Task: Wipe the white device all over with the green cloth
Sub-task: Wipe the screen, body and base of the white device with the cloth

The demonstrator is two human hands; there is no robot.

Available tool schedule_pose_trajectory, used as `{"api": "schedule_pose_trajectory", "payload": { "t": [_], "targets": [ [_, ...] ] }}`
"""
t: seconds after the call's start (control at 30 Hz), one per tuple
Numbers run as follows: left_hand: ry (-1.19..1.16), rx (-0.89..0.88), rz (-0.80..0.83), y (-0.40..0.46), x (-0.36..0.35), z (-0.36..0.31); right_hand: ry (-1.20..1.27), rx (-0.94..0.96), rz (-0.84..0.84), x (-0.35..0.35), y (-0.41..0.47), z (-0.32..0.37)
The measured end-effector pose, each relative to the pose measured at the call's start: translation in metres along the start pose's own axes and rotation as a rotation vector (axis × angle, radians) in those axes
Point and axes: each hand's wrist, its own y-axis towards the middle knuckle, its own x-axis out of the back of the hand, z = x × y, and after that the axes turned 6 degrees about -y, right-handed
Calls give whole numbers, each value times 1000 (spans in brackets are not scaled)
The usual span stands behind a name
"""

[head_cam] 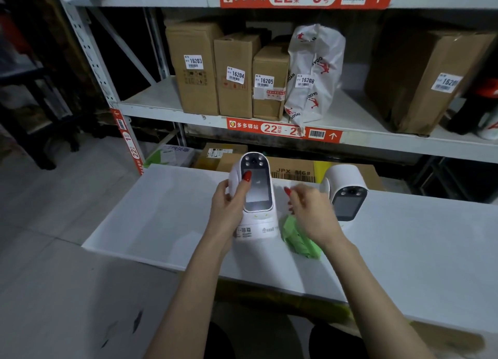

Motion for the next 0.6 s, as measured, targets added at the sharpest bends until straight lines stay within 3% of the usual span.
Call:
{"api": "schedule_pose_trajectory", "payload": {
  "t": [0.07,0.17,0.4,0.6],
  "targets": [
    [-12,7,-48,1,3,-1,-329,15,44,-1,-2,-9],
    [6,13,-98,2,4,-2,-563,-7,142,-5,-7,-14],
    [23,25,-134,1,2,-2,-781,-13,257,-19,-13,-6],
    [36,47,-156,3,1,-1,-846,38,246,-34,-12,-9]
  ]
}}
